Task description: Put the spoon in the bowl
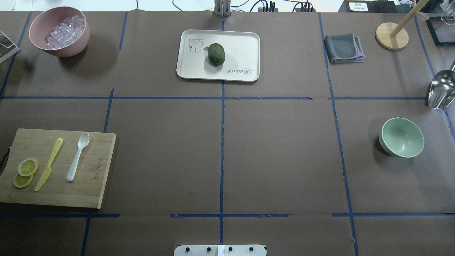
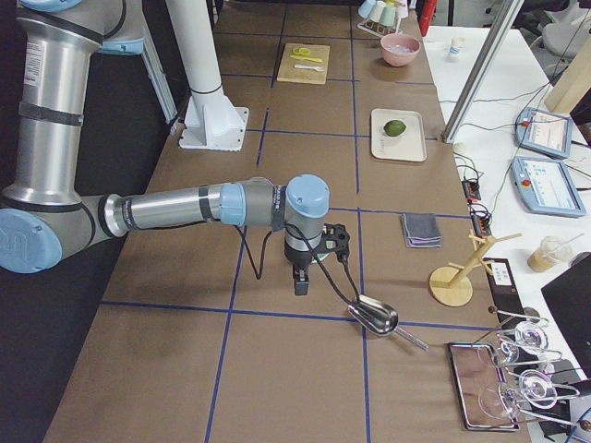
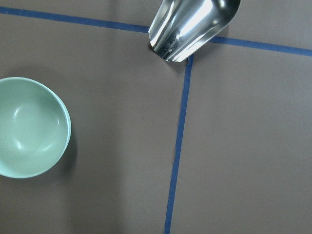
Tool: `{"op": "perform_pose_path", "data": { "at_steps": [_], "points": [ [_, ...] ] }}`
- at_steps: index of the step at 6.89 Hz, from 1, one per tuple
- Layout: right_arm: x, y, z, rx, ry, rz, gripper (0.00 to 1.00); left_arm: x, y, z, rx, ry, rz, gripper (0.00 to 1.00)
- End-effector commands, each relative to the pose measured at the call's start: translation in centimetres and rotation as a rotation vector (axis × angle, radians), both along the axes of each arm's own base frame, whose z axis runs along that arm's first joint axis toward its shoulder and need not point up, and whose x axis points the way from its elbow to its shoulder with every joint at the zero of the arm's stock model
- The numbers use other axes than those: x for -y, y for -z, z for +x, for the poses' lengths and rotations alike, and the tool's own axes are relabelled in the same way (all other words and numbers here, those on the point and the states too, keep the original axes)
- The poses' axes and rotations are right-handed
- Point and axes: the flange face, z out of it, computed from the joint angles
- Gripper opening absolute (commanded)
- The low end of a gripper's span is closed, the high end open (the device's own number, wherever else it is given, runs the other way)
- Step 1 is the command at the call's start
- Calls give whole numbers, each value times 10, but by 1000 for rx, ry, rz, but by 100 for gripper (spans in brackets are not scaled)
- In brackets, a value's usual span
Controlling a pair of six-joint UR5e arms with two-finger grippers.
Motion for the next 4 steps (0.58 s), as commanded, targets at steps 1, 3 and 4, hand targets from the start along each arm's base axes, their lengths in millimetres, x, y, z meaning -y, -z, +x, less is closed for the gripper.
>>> {"op": "perform_pose_path", "data": {
  "at_steps": [1,3,4],
  "points": [
    [11,15,-17,48,-12,13,100,0,0,0,0,-1,1,100],
    [24,20,-59,89,-26,85,100,-1,-1,1,0,-2,-2,100],
    [28,23,-90,115,-78,72,100,-1,-1,1,0,-3,-3,100]
  ]
}}
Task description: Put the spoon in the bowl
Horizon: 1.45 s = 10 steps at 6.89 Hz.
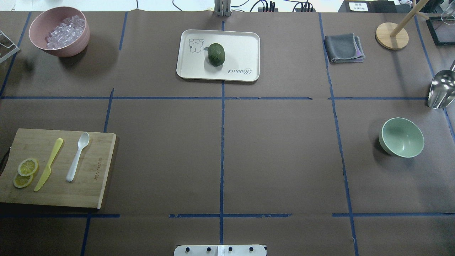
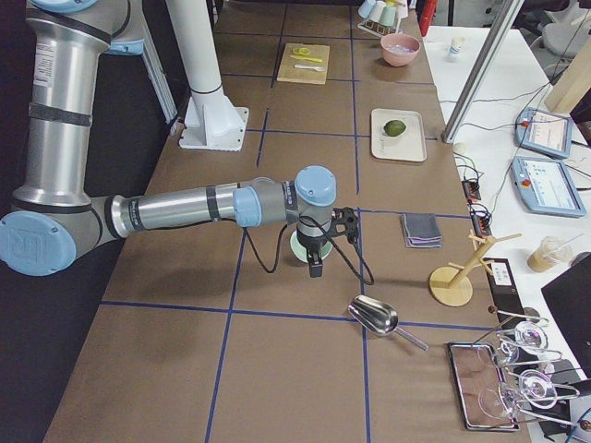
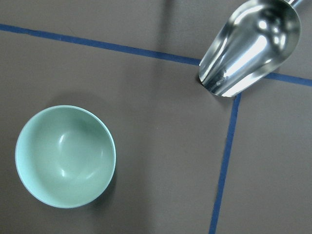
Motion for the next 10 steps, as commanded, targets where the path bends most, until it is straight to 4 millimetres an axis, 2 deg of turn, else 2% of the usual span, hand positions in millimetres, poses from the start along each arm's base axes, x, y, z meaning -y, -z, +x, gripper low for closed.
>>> {"op": "perform_pose_path", "data": {
  "at_steps": [1,2,3,4,5,6,7,8,10],
  "points": [
    [18,-13,-57,64,-91,-9,100,0,0,0,0,0,0,100],
    [35,-28,-89,95,-115,-25,100,0,-3,1,0,-3,-5,100],
    [47,-34,-122,94,-153,-42,99,0,-1,1,-2,-2,-2,100],
    [42,-35,-138,94,-133,-49,99,0,-4,2,-2,-4,-7,100],
    [34,-41,-138,90,-123,-59,99,0,-1,1,-2,-2,-3,100],
    [19,-56,-139,72,-104,-80,94,0,-3,2,-2,-4,-5,100],
    [10,-62,-144,63,-86,-90,88,0,-2,1,-2,-2,-5,100],
    [-2,-73,-149,45,-63,-102,78,0,-3,1,-2,-2,-7,100],
    [-3,-73,-148,38,-61,-91,22,0,-4,2,-2,-4,-7,100]
  ]
}}
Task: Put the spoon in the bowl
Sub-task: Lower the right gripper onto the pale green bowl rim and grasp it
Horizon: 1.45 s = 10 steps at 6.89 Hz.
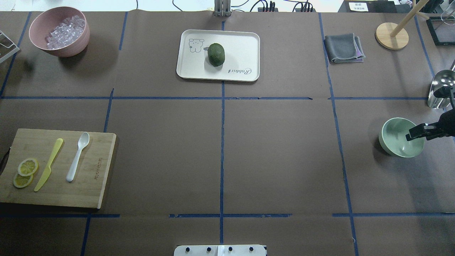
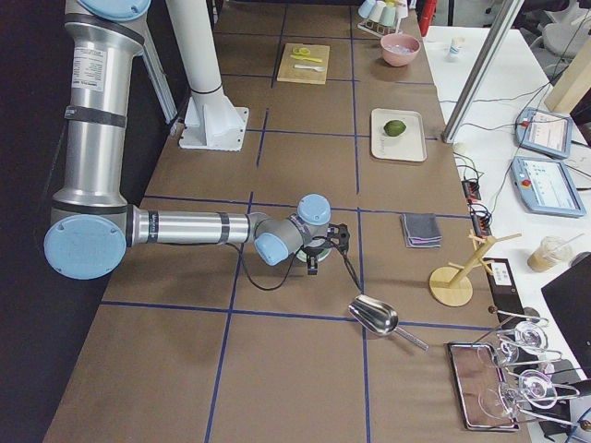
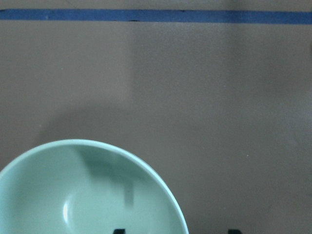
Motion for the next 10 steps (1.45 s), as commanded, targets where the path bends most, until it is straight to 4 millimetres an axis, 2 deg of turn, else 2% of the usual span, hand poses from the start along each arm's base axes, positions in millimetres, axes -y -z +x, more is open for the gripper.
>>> {"op": "perform_pose_path", "data": {
  "at_steps": [1,2,3,4,5,6,7,8,9,10],
  "points": [
    [-2,6,1,3,3,15,2,0,-1,0,0,-1,-2,100],
    [-3,24,6,27,0,28,0,0,0,0,0,1,0,100],
    [0,39,23,64,-27,28,0,0,-1,0,1,-1,-2,100],
    [6,60,23,86,-38,48,0,-1,0,0,0,1,-1,100],
    [21,111,15,115,-81,33,0,-1,0,0,0,-1,0,100],
    [37,177,-3,132,-141,-44,0,-1,0,0,0,-1,1,100],
    [51,240,-37,141,-158,-97,0,-1,0,1,0,-1,-1,100],
    [56,297,-84,123,-160,-131,1,-1,1,0,0,1,2,100],
    [49,347,-144,77,-167,-140,2,0,1,1,0,-1,2,100],
    [28,388,-211,46,-192,-169,2,0,2,1,0,-1,3,100]
  ]
}}
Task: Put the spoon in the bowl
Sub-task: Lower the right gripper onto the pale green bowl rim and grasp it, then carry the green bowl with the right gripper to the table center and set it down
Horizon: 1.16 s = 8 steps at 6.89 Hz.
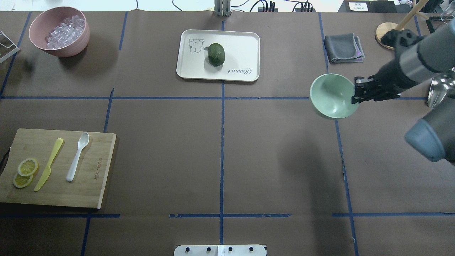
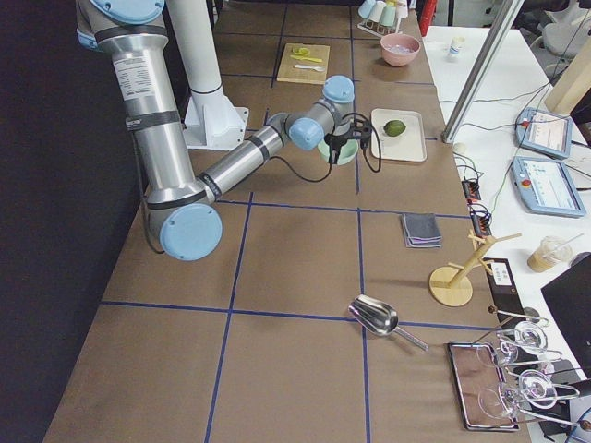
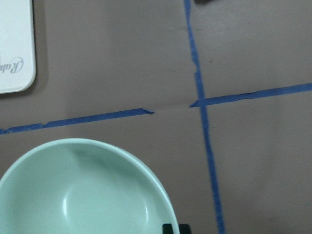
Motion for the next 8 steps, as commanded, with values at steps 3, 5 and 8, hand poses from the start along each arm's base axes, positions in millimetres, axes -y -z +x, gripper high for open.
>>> {"op": "perform_pose_path", "data": {
  "at_steps": [3,5,8],
  "points": [
    [-51,100,-217,-89,-84,-87,3,0,0,1,0,-2,-1,100],
    [-64,85,-264,-95,-72,-72,4,-3,-1,3,-35,-1,-9,100],
    [-67,82,-280,-50,-90,-79,30,-5,-5,4,-44,0,-18,100]
  ]
}}
